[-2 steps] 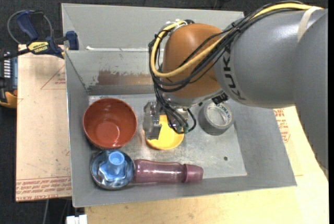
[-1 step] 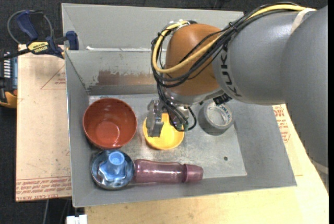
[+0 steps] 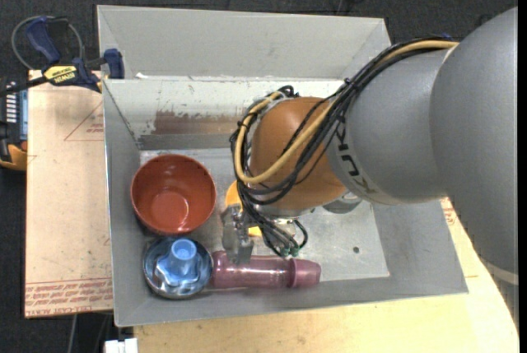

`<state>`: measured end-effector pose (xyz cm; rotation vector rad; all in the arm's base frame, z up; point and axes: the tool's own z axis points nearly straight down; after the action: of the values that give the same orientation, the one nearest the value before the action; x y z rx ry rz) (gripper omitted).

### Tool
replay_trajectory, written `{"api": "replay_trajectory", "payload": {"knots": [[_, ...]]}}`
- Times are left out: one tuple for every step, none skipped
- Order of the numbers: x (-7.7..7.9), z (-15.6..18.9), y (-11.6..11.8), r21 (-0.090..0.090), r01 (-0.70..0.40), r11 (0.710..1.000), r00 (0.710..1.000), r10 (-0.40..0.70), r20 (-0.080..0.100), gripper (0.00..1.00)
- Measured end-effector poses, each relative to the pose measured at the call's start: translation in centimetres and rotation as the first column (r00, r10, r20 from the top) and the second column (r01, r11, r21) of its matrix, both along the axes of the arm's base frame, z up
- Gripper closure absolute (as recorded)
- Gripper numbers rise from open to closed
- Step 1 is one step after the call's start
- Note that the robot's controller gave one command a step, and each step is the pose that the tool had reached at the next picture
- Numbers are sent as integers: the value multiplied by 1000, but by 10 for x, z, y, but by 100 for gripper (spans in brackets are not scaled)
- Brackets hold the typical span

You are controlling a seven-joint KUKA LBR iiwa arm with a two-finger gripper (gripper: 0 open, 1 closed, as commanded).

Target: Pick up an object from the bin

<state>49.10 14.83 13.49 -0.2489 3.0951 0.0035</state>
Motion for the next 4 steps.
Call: {"api": "replay_trajectory", "payload": {"knots": [[98,-6,1,9,221,975,975,-221,9,0],[98,-6,1,9,221,975,975,-221,9,0],[99,-4,1,7,200,980,980,-200,7,0],[56,57,21,5,88,996,996,-88,12,0]]}}
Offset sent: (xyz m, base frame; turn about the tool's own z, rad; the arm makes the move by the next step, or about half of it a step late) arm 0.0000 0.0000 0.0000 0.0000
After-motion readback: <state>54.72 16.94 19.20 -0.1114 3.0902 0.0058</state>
